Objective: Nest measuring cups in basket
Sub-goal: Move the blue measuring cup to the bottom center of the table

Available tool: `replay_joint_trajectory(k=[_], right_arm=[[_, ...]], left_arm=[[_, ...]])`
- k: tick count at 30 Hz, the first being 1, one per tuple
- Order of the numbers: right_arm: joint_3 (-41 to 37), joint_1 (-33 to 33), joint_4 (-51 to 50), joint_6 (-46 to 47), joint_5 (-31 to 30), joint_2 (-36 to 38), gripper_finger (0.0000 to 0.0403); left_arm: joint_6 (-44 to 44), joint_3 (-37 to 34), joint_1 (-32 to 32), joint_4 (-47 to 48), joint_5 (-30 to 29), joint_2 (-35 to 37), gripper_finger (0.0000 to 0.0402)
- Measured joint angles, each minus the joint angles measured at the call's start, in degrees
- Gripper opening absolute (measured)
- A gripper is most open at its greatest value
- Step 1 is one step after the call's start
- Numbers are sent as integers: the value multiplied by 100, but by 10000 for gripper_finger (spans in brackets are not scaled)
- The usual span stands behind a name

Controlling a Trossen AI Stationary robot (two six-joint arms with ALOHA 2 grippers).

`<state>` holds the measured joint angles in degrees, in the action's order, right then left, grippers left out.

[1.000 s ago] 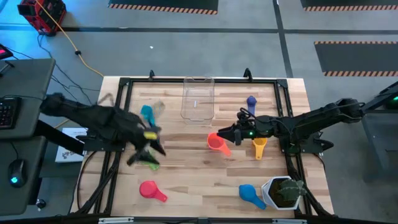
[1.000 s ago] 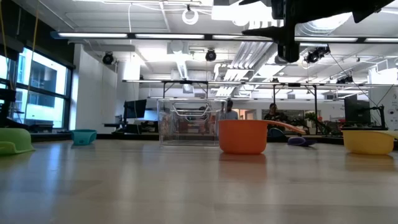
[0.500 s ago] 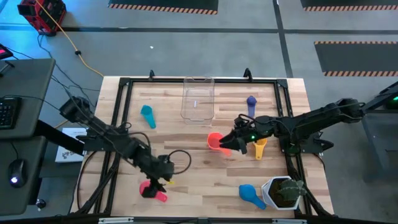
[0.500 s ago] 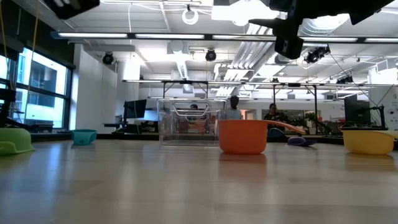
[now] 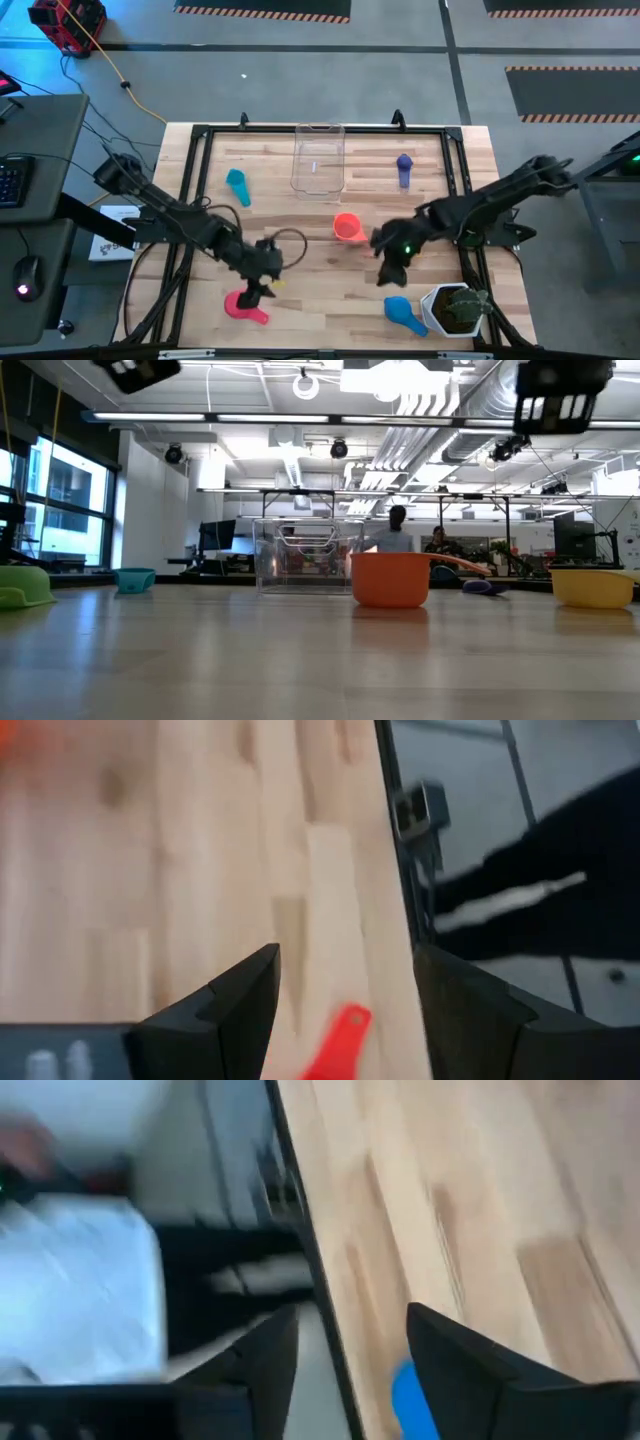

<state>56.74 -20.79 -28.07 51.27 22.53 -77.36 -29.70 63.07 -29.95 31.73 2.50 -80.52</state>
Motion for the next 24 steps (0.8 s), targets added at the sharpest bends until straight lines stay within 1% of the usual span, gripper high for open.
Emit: replay_joint_trajectory(k=[2, 4, 6, 8, 9, 10, 13, 16, 18, 22, 24], right_arm=[[457, -203, -988, -469, -14, -422, 145], [750, -373, -1748, -828, -125, -833, 111], [888, -503, -2054, -1063, -128, -1177, 69], [883, -606, -2092, -1212, 32, -1489, 24], [875, -643, -2092, -1238, 125, -1623, 13], [875, -676, -2077, -1250, 207, -1739, 10], [875, -752, -2060, -1148, 512, -2011, 19], [875, -862, -1990, -998, 822, -2286, 5], [875, -972, -1853, -919, 1057, -2433, 4], [873, -1120, -1342, -629, 1108, -2506, 2], [873, -1155, -1226, -628, 947, -2506, 2]], left_arm=[[120, 0, 114, 7, -165, 196, 220], [176, 4, 223, 9, -345, 357, 220], [182, 4, 307, 16, -532, 516, 220], [184, 4, 365, 13, -657, 666, 220], [185, 4, 386, 10, -706, 725, 220], [182, 4, 400, 19, -746, 779, 220], [188, 4, 413, 11, -854, 910, 220], [189, 4, 413, 15, -909, 961, 220], [189, 4, 413, 19, -909, 971, 220], [189, 4, 413, 20, -909, 971, 220], [236, 4, 413, 20, -915, 971, 220]])
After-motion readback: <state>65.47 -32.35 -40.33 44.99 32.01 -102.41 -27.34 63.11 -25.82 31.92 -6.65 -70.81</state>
